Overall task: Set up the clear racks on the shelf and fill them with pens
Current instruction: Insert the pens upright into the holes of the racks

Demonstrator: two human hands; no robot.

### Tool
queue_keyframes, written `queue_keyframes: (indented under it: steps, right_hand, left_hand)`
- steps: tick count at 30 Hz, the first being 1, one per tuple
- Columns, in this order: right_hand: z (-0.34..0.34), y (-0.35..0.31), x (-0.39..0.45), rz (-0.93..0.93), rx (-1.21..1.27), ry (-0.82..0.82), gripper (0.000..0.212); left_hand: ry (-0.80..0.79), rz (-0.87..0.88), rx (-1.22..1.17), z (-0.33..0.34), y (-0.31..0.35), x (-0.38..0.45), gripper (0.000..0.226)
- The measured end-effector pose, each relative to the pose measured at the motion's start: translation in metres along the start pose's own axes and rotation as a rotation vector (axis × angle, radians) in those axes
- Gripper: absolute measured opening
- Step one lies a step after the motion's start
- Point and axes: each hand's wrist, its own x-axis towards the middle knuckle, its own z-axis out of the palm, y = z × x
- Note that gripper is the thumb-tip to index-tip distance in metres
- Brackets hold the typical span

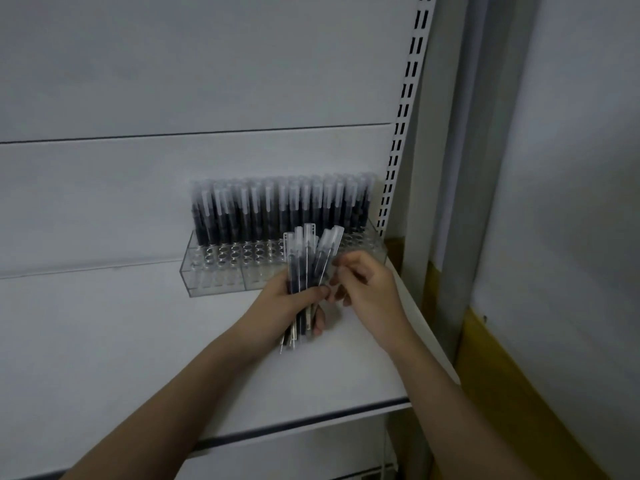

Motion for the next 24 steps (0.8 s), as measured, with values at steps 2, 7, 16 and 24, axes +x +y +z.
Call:
queue_keyframes:
  steps: [2, 7, 16, 24]
  right_hand:
    - [0.0, 0.0, -0.001, -0.007, 0.027, 0.018, 0.014]
    - [-0.003, -0.005, -0.005, -0.026, 0.091, 0.022, 0.017]
    - [-0.004, 0.0, -0.001, -0.03, 0.069, 0.067, 0.006]
    - [-0.013, -0.006, 0.009, 0.04, 0.303, 0.259, 0.009]
  left_hand:
    - [0.001, -0.012, 0.012, 0.001, 0.001, 0.0, 0.005]
    - [-0.028, -0.017, 0.085, 0.003, 0.005, -0.003, 0.008]
    - [-0.024, -0.022, 0.109, 0.008, 0.008, -0.005, 0.008]
    - [-0.017, -0.047, 0.066, 0.008, 0.008, -0.004, 0.011]
